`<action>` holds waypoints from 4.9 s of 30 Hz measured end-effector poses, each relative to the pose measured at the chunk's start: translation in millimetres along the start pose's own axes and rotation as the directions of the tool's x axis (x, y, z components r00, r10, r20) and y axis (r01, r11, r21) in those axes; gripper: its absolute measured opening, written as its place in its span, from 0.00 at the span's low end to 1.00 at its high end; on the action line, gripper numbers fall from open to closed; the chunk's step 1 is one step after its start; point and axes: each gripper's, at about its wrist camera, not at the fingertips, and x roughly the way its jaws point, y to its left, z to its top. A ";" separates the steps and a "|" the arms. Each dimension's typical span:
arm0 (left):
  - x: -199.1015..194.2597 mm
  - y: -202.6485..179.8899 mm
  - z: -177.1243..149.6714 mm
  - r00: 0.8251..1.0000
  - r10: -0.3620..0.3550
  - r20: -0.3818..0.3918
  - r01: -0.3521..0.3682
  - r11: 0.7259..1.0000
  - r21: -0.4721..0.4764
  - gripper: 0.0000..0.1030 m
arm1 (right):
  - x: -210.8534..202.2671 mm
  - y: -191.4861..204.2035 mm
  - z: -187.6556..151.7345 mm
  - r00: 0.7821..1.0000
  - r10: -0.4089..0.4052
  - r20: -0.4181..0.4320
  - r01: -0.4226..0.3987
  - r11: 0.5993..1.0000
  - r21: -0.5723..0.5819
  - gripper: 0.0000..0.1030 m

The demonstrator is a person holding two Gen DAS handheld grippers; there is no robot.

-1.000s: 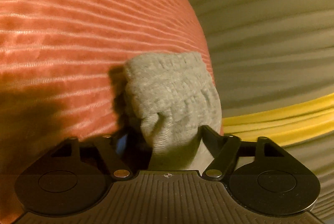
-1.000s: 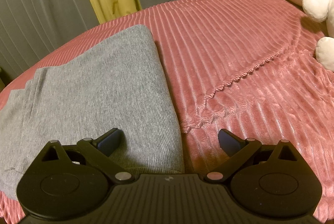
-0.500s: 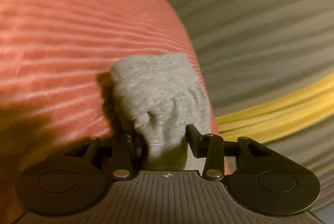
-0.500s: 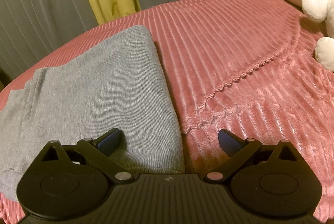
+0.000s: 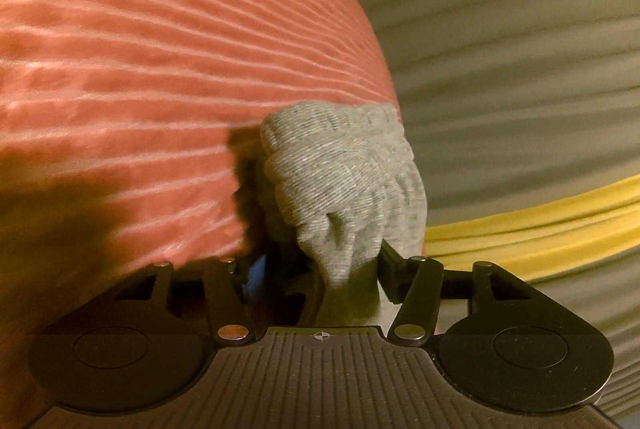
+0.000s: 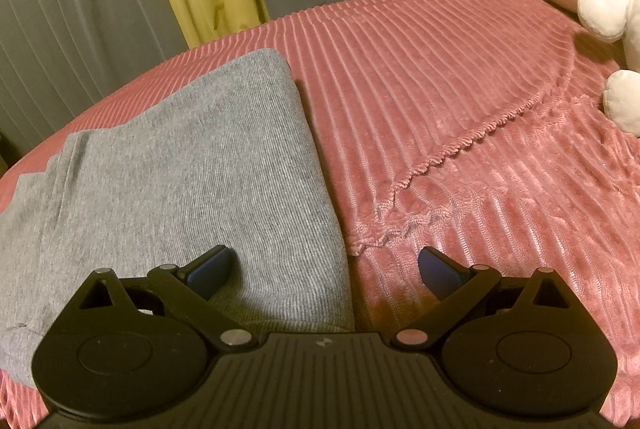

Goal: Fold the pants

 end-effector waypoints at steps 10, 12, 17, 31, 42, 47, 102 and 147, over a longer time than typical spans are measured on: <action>-6.4 0.6 1.4 1.000 0.012 0.026 -0.013 0.999 0.037 0.46 | 0.9 0.9 0.5 1.000 -0.005 0.005 0.005 1.000 0.000 0.96; -5.9 2.0 1.0 0.999 0.014 0.031 -0.015 0.999 0.048 0.41 | 0.4 0.9 -0.1 1.000 -0.005 0.005 0.005 1.000 0.000 0.96; -9.4 -1.7 -2.4 0.999 0.012 0.034 -0.015 0.998 0.067 0.43 | 1.2 0.7 0.6 1.000 -0.006 0.007 0.006 1.000 0.002 0.96; 3.5 -4.7 3.2 1.000 0.006 0.029 -0.007 0.999 0.033 0.67 | 0.7 0.7 -0.7 1.000 -0.006 0.009 0.006 1.000 0.004 0.96; -10.1 -28.3 -4.9 0.993 0.011 0.118 -0.036 0.975 0.220 0.37 | 1.6 0.5 -0.5 1.000 -0.008 0.013 0.008 1.000 0.005 0.96; 8.1 -20.4 0.2 0.994 0.079 0.075 -0.090 0.985 0.147 0.50 | 2.5 0.7 0.2 1.000 -0.009 0.017 0.009 1.000 0.008 0.96; -26.2 -149.5 -297.9 0.835 0.339 -0.433 0.307 0.367 0.878 0.89 | -23.8 52.1 17.5 0.974 0.223 0.043 -0.214 0.964 -0.157 0.96; -23.2 -177.1 -324.0 0.990 0.099 -0.097 0.125 -0.345 0.930 0.40 | 5.0 66.4 25.2 0.935 0.352 0.040 -0.337 0.919 -0.206 0.89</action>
